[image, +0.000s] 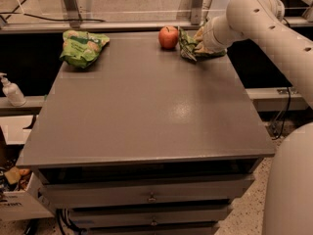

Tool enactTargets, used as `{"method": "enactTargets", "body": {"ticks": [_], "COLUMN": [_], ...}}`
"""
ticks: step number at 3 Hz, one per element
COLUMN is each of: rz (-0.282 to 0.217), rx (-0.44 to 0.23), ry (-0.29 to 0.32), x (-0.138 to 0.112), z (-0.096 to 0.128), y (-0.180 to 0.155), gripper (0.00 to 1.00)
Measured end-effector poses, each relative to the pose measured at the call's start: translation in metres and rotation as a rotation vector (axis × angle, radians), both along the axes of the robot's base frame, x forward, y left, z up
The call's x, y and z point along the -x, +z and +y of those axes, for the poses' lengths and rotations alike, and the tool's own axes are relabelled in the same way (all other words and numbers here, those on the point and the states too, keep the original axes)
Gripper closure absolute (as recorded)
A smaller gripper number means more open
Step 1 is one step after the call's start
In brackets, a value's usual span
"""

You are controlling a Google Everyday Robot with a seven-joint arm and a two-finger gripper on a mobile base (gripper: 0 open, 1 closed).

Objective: Move green jalapeno chip bag near apple

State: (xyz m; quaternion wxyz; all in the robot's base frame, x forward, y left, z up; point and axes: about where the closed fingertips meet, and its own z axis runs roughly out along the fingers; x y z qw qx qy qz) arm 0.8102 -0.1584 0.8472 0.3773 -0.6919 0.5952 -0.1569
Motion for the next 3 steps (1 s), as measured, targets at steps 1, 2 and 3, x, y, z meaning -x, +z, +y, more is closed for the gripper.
{"method": "enactTargets", "body": {"ticks": [1, 2, 3], "rz": [0.004, 0.005, 0.005], "rx": [0.001, -0.003, -0.004], "ry": [0.006, 0.009, 0.009], "x": [-0.0008, -0.0020, -0.0019], "z": [0.0032, 0.0062, 0.0062], "y": [-0.0008, -0.0023, 0.0008], "gripper": [0.13, 0.00, 0.00]}}
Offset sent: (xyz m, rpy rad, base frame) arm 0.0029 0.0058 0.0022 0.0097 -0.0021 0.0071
